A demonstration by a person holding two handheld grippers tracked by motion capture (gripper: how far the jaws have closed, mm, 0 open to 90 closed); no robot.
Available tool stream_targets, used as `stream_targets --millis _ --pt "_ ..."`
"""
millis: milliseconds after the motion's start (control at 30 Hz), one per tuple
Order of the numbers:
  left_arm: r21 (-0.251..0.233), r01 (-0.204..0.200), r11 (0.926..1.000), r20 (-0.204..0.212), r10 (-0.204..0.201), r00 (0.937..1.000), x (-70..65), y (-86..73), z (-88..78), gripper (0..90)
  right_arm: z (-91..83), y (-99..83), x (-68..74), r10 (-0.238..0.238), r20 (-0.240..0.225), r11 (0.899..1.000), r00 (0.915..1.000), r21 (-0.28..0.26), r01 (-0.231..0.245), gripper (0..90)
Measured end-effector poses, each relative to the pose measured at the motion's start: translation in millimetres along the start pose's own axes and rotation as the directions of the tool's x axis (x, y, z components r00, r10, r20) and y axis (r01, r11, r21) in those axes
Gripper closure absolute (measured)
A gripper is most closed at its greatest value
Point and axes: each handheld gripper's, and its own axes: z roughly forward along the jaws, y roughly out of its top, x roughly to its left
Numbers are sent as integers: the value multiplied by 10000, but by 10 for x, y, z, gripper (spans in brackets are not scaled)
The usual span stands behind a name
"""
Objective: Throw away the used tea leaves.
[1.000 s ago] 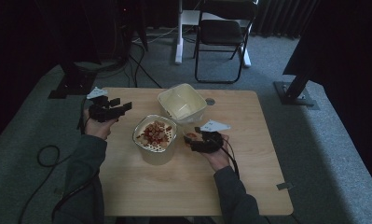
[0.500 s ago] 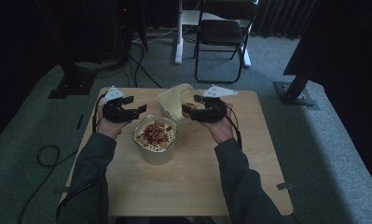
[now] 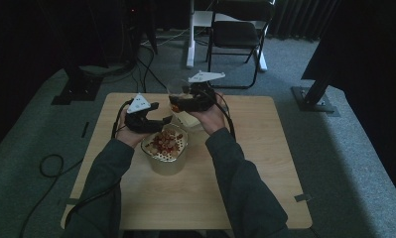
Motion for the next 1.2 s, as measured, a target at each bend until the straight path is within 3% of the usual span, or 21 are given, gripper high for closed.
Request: stream_targets --millis 267,500,667,933,1100,1200 --pt "-169 -109 9998 -114 107 9999 -14 0 22 266 116 119 127 -129 -415 9999 9991 87 132 351" --pt "-492 -77 9988 -354 60 9994 -2 13 -23 339 189 133 199 -163 -678 9993 9976 320 185 351" --pt "-354 -120 9993 -532 101 9985 6 16 -2 402 224 116 215 -8 -921 9994 9958 358 41 351" --pt "-321 -267 9991 -600 247 9979 -16 -8 25 419 235 82 192 71 -948 9989 9955 464 -27 349" --pt "-435 -509 9978 -843 471 9953 -54 -32 10 430 215 72 205 -46 -932 9981 9956 607 103 286" --pt "-509 -439 9977 -948 389 9947 -30 -57 -16 431 151 55 201 49 -883 9989 9961 459 -8 246"
